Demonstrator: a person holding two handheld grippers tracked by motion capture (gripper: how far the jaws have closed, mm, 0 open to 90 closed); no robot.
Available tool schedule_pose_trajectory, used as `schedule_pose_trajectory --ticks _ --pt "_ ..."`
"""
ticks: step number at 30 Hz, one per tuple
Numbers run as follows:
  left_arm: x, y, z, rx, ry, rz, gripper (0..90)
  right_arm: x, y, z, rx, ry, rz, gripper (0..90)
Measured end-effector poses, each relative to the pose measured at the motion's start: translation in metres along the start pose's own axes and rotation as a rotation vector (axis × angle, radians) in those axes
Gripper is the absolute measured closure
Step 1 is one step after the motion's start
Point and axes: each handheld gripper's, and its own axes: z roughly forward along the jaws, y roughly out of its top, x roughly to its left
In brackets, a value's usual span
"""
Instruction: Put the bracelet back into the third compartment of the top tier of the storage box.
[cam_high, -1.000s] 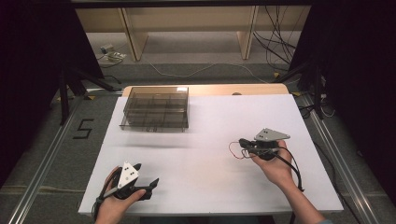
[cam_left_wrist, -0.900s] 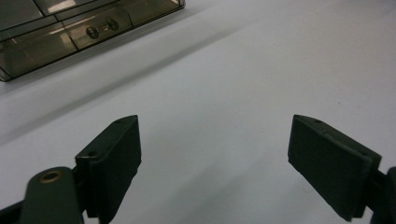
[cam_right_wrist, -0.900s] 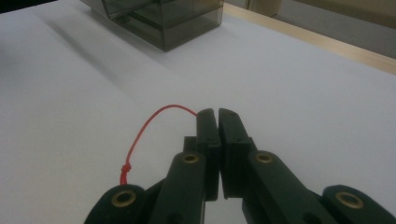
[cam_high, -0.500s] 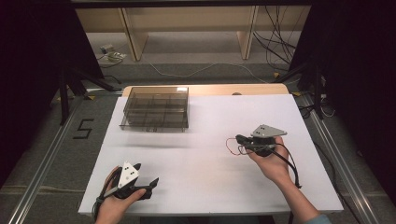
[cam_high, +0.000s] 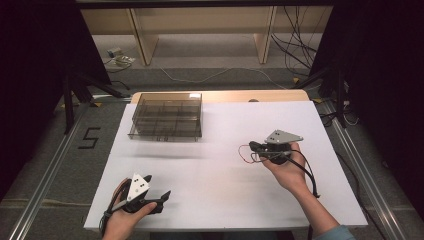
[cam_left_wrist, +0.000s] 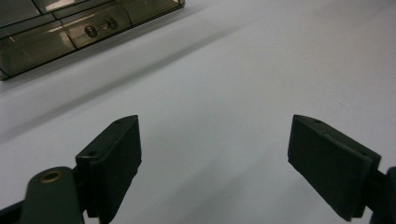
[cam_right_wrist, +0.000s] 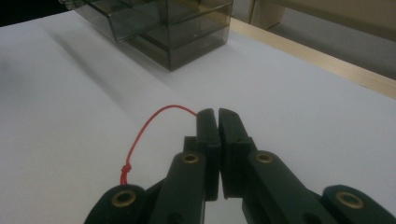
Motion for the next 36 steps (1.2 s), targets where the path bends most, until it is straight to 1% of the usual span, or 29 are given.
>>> schedule_pose_trajectory --ticks 4,17,36 --pt "0.000 0.000 0.000 0.000 -0.001 -0.001 17.1 0.001 0.008 0.002 -0.003 0.000 -0.012 88.2" --pt "0.000 0.000 0.000 0.003 -0.003 0.001 17.1 0.004 0.019 0.011 -0.009 0.010 -0.024 88.2" --pt "-0.001 0.000 0.000 0.002 -0.006 0.007 17.1 0.009 0.028 0.020 -0.015 0.016 -0.034 88.2"
